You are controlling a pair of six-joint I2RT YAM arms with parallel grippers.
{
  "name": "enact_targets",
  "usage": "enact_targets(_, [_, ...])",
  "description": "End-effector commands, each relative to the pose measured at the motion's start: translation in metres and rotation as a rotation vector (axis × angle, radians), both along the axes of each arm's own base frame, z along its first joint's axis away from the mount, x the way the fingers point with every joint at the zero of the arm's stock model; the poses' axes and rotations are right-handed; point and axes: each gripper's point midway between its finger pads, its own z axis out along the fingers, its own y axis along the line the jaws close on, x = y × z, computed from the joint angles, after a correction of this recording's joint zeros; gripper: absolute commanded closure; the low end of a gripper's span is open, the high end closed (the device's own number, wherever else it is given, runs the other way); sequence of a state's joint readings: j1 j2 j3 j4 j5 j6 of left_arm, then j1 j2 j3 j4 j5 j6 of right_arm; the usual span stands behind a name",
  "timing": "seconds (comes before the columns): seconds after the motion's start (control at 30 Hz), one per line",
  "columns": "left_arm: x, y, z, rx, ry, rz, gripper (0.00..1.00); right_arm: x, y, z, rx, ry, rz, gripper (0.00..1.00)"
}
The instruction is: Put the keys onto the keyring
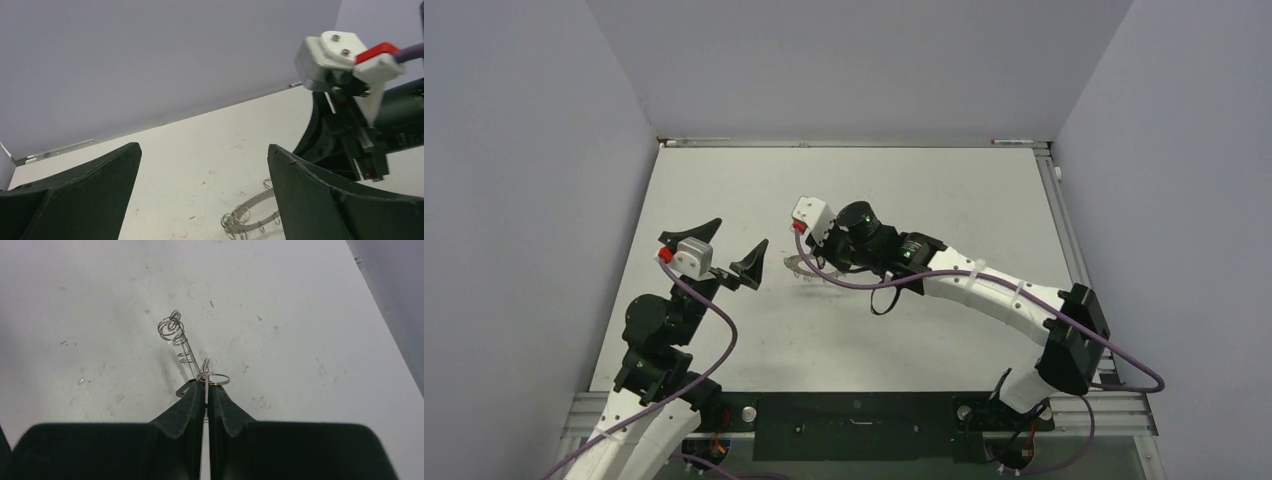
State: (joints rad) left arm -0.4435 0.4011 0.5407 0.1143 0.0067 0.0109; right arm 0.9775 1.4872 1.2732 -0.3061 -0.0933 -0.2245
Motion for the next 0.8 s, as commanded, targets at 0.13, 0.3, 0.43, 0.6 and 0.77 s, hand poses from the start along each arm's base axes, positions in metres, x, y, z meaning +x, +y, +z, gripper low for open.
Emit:
enact_targets(0.13, [-0.006,0.014,0.026,-0.034,-0.06,0.05,0.04,0.068,0.035,0.063,0.096,-0.167,-0.04,0.95])
enact_targets(0.3, [-0.007,0.015,0.027,-0.032,-0.063,0.053,0.04,0.012,0.04,0.006,0.014,-0.074,0.109,0.95])
enact_targets(0.43, [-0.007,0.015,0.028,-0.033,-0.063,0.052,0.04,-0.047,0.029,-0.066,-0.062,0.073,0.149,0.95])
enact_targets(0.6, [-0.007,0.012,0.029,-0.035,-0.06,0.038,0.04,-0.079,0.018,-0.108,-0.087,0.169,0.138,0.95])
enact_targets(0.77, [-0.006,0.013,0.027,-0.034,-0.055,0.044,0.04,-0.07,0.007,-0.124,-0.116,0.189,0.074,0.95])
